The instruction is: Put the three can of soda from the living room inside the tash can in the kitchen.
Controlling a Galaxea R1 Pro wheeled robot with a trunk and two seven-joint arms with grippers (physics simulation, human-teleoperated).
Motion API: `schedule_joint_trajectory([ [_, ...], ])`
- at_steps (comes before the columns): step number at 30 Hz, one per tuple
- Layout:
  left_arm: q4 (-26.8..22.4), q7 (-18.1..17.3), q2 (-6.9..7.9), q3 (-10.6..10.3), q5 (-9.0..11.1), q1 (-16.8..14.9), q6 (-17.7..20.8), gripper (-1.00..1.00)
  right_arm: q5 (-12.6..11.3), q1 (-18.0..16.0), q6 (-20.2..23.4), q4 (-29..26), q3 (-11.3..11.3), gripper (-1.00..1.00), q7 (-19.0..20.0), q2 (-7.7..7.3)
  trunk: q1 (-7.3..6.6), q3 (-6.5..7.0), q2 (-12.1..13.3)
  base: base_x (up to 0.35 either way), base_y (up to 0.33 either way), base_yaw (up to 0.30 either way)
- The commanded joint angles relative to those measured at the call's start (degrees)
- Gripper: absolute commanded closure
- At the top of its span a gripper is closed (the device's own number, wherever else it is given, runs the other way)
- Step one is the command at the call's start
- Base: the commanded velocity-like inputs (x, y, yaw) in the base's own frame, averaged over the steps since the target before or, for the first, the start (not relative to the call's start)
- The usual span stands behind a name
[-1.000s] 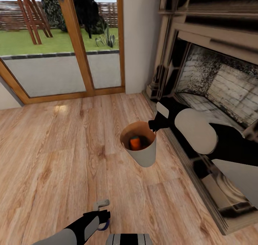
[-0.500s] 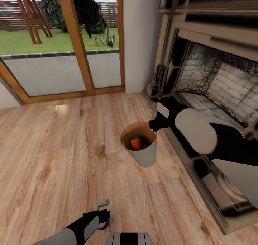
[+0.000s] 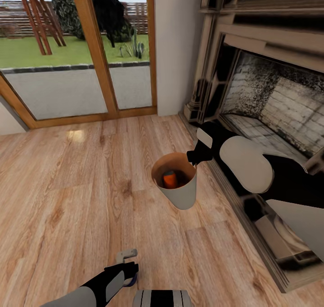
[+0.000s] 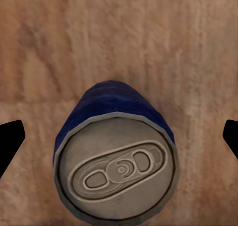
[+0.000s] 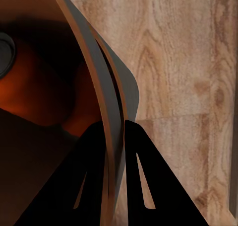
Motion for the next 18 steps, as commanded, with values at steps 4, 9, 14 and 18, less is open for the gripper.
schedule_joint_trajectory([
  [4,0.0,-0.04,-0.07,0.0,-0.04,0.0,-0.05,-1.0,-1.08,-0.02,0.0,-0.01,-0.86,1.0,0.15,-0.01,-0.01,0.01,0.0,0.0,0.0,0.0],
  [9,0.0,-0.04,-0.1,-0.18,-0.04,0.07,-0.07,-1.0,-1.08,-0.01,0.0,-0.02,-0.86,1.0,0.15,-0.01,0.48,-0.8,-0.83,0.0,0.0,0.0],
  [14,0.0,-0.04,-0.12,-0.39,-0.01,0.08,-0.05,-1.0,-1.08,-0.01,0.0,-0.05,-0.86,1.0,0.15,-0.01,0.48,-0.8,-0.83,0.0,0.0,0.0],
  [18,0.0,-0.05,-0.12,-0.43,-0.02,0.17,-0.04,-1.0,-1.08,-0.01,0.0,-0.03,-0.86,1.0,0.15,0.05,0.48,-0.8,-0.83,0.0,0.0,0.0],
])
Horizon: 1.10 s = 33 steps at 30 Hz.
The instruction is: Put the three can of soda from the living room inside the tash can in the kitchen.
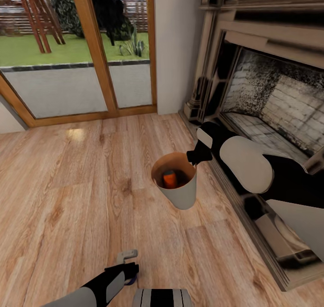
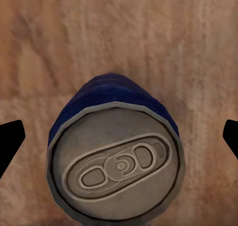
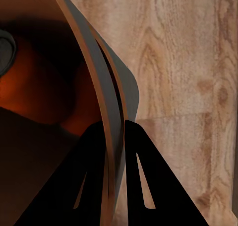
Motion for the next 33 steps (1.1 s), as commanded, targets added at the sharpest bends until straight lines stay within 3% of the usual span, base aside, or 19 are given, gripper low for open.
schedule_joint_trajectory([
  [1,0.0,0.0,-0.02,-0.01,-0.01,0.13,0.0,-1.0,-0.95,-0.02,0.0,-0.01,-0.75,1.0,0.15,-0.01,-0.01,0.01,0.0,0.0,0.0,0.0],
  [6,0.0,0.0,-0.01,-0.08,-0.05,0.3,-0.02,-1.0,-0.96,-0.02,0.0,-0.01,-0.75,1.0,0.15,-0.04,0.12,-1.1,-0.07,0.0,0.0,0.0],
  [16,0.0,0.0,0.0,-0.07,-0.01,0.36,-0.04,-1.0,-0.96,-0.02,0.0,-0.01,-0.64,1.0,0.15,-0.14,0.12,-1.1,-0.07,0.0,0.0,0.0],
  [17,0.0,0.0,0.0,-0.08,0.0,0.36,-0.04,1.0,-0.96,-0.02,0.0,-0.01,-0.65,1.0,0.15,-0.14,0.12,-1.1,-0.07,0.0,0.0,0.0],
  [28,0.0,0.0,-0.02,-0.13,0.0,0.38,-0.06,1.0,-0.91,-0.02,0.0,-0.01,-0.59,1.0,0.15,-0.09,0.12,-1.1,-0.07,0.0,0.0,0.0],
  [33,-0.07,0.0,-0.01,-0.3,0.01,0.36,-0.01,1.0,-0.89,-0.02,0.0,0.0,-0.58,1.0,0.15,-0.1,-0.01,0.01,0.0,0.0,0.0,0.0],
])
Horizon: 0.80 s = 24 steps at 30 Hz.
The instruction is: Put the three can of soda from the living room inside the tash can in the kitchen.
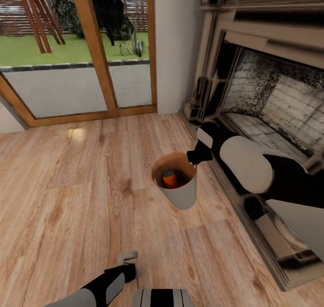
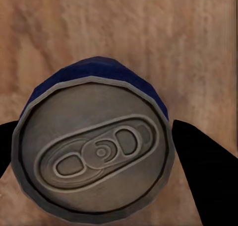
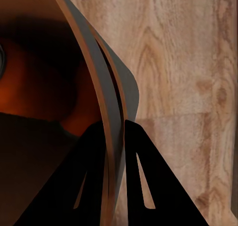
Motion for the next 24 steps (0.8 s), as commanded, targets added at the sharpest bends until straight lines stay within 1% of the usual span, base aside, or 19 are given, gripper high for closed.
schedule_joint_trajectory([
  [1,-0.01,-0.02,0.0,-0.03,-0.02,0.0,0.02,1.0,-0.91,-0.01,0.0,-0.01,-0.7,1.0,0.15,-0.01,-0.03,0.23,0.02,0.0,0.0,0.0],
  [2,-0.01,-0.02,0.0,-0.13,-0.02,0.01,0.04,1.0,-0.9,-0.01,0.0,-0.01,-0.7,1.0,0.15,0.0,-0.05,0.45,0.03,0.0,0.0,0.0],
  [24,-0.61,-0.01,0.17,-0.42,0.07,0.0,0.07,1.0,-0.87,0.22,0.0,0.0,-0.9,1.0,0.05,-0.02,-4.88,4.4,8.85,0.0,0.0,0.0],
])
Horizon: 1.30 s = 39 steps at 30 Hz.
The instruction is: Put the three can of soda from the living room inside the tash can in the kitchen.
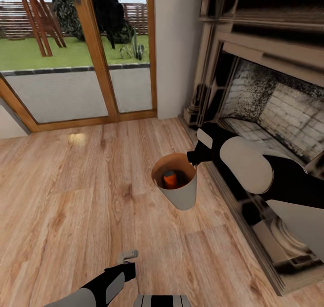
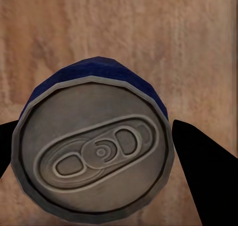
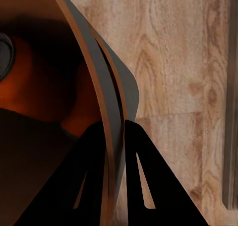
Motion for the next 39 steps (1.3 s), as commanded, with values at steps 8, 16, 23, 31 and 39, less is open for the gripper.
schedule_joint_trajectory([
  [8,-0.13,-0.13,0.16,0.01,0.0,0.0,0.0,1.0,-0.89,0.34,0.0,-0.01,-0.87,1.0,-3.28,-0.03,-1.77,1.44,3.22,0.0,0.0,0.0],
  [16,-0.56,-0.91,0.34,0.06,0.32,0.0,1.2,1.0,-0.89,0.84,0.0,-0.01,-0.89,1.0,-4.72,-0.03,-3.52,2.88,6.43,0.0,0.0,0.0],
  [23,-11.44,-1.13,1.24,0.11,0.42,0.05,6.95,1.0,-0.83,1.59,0.0,-0.01,-0.85,1.0,-4.89,0.06,-5.06,4.14,9.24,0.0,0.0,0.0],
  [31,-29.7,-0.74,6.09,0.64,0.74,0.09,20.19,1.0,-0.78,2.36,0.0,-0.01,-0.89,1.0,-4.97,0.01,-6.82,5.57,12.45,0.0,0.0,0.0],
  [39,-51.33,0.51,11.69,8.05,0.99,0.09,37.83,1.0,-0.65,3.97,0.0,-0.15,-0.9,1.0,-5.13,-0.16,-8.58,7.01,15.66,0.0,0.0,0.0],
])
